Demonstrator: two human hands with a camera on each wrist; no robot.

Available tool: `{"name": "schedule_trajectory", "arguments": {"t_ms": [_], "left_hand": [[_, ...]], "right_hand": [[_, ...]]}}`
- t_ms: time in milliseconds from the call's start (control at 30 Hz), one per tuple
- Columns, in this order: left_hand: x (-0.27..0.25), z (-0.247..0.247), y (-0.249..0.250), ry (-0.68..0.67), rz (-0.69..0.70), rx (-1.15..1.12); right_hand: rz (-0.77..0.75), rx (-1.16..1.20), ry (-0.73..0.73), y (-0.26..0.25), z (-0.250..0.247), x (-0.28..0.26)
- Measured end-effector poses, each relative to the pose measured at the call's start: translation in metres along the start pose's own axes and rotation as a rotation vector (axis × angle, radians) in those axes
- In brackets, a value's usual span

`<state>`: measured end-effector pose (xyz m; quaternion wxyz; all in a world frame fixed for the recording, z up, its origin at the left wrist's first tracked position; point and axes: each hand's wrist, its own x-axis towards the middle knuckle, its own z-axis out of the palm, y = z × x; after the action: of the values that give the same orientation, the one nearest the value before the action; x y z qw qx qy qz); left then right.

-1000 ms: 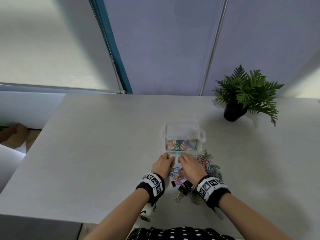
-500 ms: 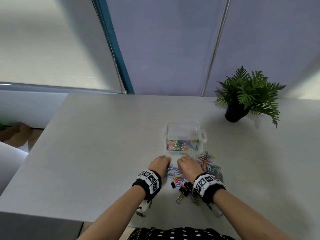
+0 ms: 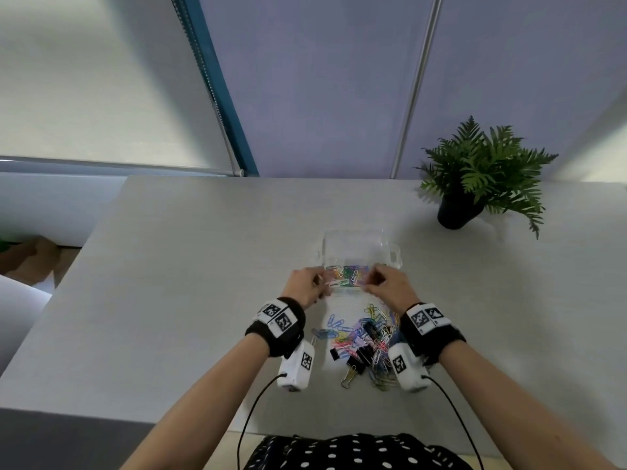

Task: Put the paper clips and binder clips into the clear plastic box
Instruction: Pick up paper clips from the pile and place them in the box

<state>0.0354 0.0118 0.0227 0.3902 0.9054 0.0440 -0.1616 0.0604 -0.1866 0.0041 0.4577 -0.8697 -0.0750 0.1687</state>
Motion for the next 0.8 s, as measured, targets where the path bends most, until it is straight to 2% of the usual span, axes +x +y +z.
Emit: {"name": "schedule_trajectory", "arguments": {"t_ms": [67,133,233,367,500,567,667,800], "left_hand": [[0.017,-0.002,0.012,0.055,0.02,-0.001],[0.029,-0.003,0.019,0.047,0.022,0.038],[0.031,-0.004,0.017,-0.003,0.041,0.137],[0.004,-0.012,-0.008,0.062,0.063,0.179],[-0.033,-0.007,-0.044,-0.189,-0.036,0.344],[-0.046,0.006,-0.048,-0.237,-0.045,0.428],[-0.053,0.034,-0.047,-0.197,-0.027,0.444],[-0.043,0.052,-0.04,-0.105,-0.001,0.366]], "right_hand": [[0.012,-0.014,0.074,-0.004,-0.007,0.011],[-0.004,-0.066,0.08,-0.007,-0.011,0.02],[-0.042,-0.208,0.021,-0.004,-0.011,0.022],[-0.189,-0.348,-0.084,-0.001,-0.005,0.004],[-0.289,-0.512,-0.287,0.002,0.016,-0.015],[-0.322,-0.66,-0.365,0.001,0.031,-0.02],[-0.375,-0.814,-0.4,-0.004,0.049,-0.025],[-0.374,-0.847,-0.328,-0.011,0.06,-0.028]]}}
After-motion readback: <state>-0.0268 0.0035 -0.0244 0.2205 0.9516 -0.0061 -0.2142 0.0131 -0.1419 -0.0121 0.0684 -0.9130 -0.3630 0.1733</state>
